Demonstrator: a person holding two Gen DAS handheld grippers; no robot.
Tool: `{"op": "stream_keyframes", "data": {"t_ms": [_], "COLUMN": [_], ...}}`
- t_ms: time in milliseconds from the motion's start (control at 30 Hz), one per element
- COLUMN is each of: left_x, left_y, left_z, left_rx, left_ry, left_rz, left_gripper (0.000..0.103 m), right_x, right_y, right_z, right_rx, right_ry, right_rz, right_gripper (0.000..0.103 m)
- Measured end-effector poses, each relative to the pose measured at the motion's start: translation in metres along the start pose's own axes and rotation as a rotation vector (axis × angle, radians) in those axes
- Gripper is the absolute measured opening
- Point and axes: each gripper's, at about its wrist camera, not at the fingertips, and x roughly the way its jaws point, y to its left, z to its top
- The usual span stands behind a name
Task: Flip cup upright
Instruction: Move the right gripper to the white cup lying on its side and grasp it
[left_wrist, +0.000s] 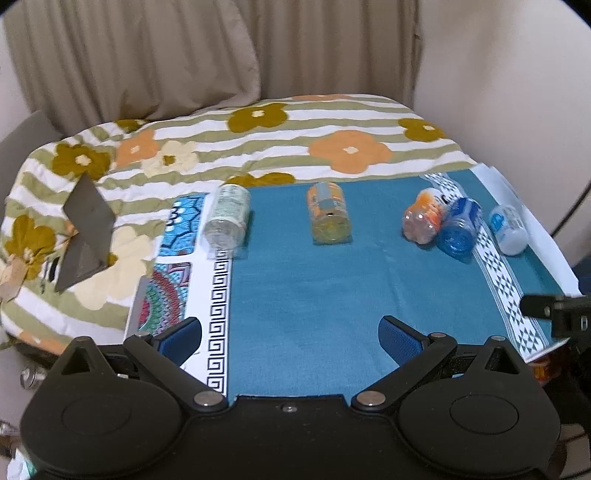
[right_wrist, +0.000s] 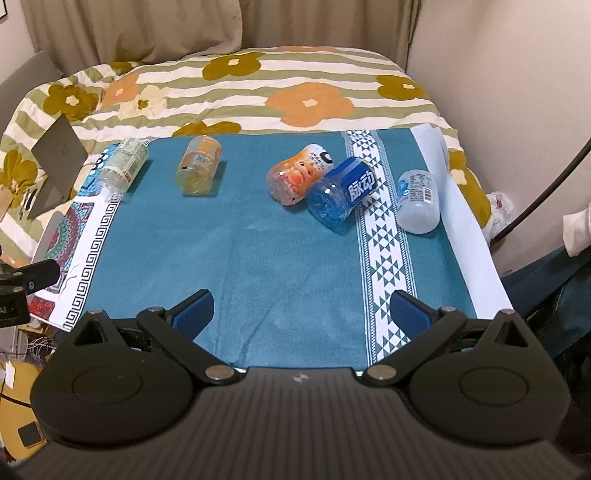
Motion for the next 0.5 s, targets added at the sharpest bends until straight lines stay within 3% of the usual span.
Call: {"op": "stream_keyframes", "data": {"t_ms": [167, 500], "left_x": [0.015, 0.057], "left_y": [-0.002, -0.016], "left_z": [-0.004, 0.0], "left_rx": [0.052, 0.008], "left_ry": [0.002, 0.056], "left_rz": [-0.035, -0.042], "left_gripper": [0.103, 0.103], "right_x": [0.016, 0.069], "right_y": [-0.017, -0.075], "right_z": [0.002, 0.028], "right_rx": [0.06, 0.101], "right_ry": [-0.013, -0.064], "right_rz": [-0.05, -0.104], "right_gripper": [0.103, 0.103]}}
